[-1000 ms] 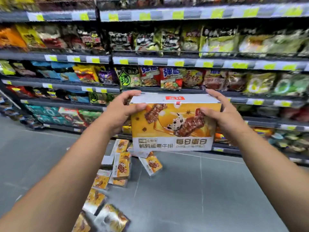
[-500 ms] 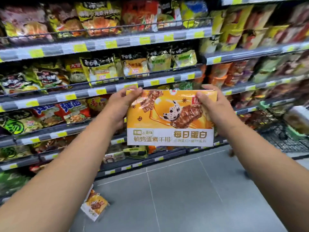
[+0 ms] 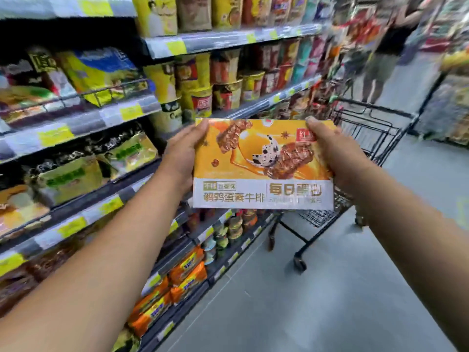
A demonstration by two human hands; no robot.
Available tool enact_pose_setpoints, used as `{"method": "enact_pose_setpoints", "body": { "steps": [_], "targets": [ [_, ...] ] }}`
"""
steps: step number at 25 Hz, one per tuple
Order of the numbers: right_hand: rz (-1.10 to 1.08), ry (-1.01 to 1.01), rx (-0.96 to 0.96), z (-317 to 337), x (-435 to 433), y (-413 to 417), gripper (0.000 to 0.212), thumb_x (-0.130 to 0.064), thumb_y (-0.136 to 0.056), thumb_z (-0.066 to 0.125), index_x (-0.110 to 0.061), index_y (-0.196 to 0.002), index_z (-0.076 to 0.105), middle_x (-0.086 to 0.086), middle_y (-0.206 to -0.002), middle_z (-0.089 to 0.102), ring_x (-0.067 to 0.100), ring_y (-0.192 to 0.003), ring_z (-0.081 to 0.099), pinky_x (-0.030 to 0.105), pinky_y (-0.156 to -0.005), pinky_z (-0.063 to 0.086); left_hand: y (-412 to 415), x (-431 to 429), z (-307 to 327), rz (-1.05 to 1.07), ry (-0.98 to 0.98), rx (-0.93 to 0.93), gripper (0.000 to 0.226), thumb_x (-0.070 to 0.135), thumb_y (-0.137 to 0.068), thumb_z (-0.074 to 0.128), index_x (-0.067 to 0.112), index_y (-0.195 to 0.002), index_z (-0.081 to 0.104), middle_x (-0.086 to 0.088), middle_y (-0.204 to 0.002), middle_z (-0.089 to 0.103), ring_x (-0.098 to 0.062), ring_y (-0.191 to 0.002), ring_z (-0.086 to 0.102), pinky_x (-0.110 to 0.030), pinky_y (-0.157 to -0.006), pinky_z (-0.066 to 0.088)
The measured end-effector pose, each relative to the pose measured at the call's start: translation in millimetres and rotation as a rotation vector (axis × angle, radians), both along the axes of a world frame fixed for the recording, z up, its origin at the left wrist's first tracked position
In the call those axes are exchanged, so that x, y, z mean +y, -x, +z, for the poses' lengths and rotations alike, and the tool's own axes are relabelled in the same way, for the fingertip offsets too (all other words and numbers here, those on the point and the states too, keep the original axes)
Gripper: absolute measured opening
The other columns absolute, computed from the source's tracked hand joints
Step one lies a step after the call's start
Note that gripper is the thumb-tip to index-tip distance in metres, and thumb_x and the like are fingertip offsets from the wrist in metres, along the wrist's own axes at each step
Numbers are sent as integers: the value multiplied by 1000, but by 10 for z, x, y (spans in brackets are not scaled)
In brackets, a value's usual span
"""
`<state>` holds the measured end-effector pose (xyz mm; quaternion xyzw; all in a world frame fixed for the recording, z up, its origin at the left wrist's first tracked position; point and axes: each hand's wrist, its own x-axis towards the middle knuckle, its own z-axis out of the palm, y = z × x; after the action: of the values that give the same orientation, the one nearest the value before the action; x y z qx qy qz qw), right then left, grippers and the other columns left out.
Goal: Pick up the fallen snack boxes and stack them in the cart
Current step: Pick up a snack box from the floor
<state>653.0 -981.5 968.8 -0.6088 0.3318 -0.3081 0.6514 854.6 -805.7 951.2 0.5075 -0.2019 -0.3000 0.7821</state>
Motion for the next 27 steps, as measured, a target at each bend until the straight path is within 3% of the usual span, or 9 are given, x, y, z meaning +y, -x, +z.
{"method": "enact_pose_setpoints", "body": {
  "steps": [3, 6, 9, 14, 18, 22, 25, 27],
  "targets": [
    [-143, 19, 12, 31, -513, -8, 41, -54, -89, 58, -17, -106, 58, -5, -65, 73, 13, -57, 70, 23, -49, 54, -225, -798, 28, -146, 3, 24, 33, 30, -88, 66, 5, -110, 65, -23, -105, 70, -42, -98, 67, -63, -85, 52],
    [-236, 4, 19, -76, -1067, -17, 38, -58, -88, 57, -21, -95, 59, -3, -72, 74, 17, -65, 72, 37, -72, 60, -336, -1545, -11, -233, -29, 18, 48, 29, -86, 67, -2, -121, 59, -28, -117, 64, -44, -101, 65, -59, -82, 55],
    [-308, -23, 15, -256, -1683, -23, 41, -63, -82, 59, -23, -90, 62, -2, -79, 75, 20, -74, 73, 40, -76, 58, -427, -2277, -161, -326, -61, 37, 47, 30, -87, 66, 0, -122, 58, -30, -122, 61, -47, -106, 63, -64, -85, 51],
    [-346, -48, 51, -455, -2855, -114, 78, -81, -56, 64, -24, -109, 63, 4, -97, 74, 28, -85, 73, 53, -86, 55, -575, -3522, -328, -348, -92, 32, 50, 32, -87, 67, -1, -125, 58, -31, -125, 59, -50, -111, 59, -69, -88, 46],
    [-349, -71, 47, -504, -3721, -136, 55, -68, -75, 61, -22, -105, 61, 4, -86, 75, 27, -75, 73, 50, -78, 58, -589, -4387, -345, -329, -126, 33, 47, 28, -89, 66, 0, -126, 57, -29, -124, 60, -49, -110, 59, -64, -87, 50],
    [-346, -100, 109, -580, -4556, -222, 56, -69, -75, 61, -23, -107, 58, 3, -85, 75, 27, -76, 74, 50, -75, 58, -707, -5233, -445, -324, -165, 22, 56, 29, -83, 72, 3, -130, 55, -24, -120, 65, -43, -105, 64, -62, -88, 51],
    [-275, -145, 120, -700, -5080, -283, 50, -60, -87, 57, -19, -115, 49, 3, -79, 75, 27, -78, 74, 36, -62, 57, -942, -5809, -577, -415, -210, -54, 64, 27, -75, 76, 4, -131, 53, -19, -117, 65, -35, -101, 63, -57, -95, 48],
    [-240, -110, 146, -773, -5360, -300, 49, -53, -89, 58, -18, -124, 48, 3, -82, 74, 20, -73, 73, 29, -58, 55, -1133, -6157, -593, -510, -281, -179, 57, 21, -74, 78, 15, -126, 58, -10, -108, 67, -28, -94, 62, -46, -87, 50]
  ]
}}
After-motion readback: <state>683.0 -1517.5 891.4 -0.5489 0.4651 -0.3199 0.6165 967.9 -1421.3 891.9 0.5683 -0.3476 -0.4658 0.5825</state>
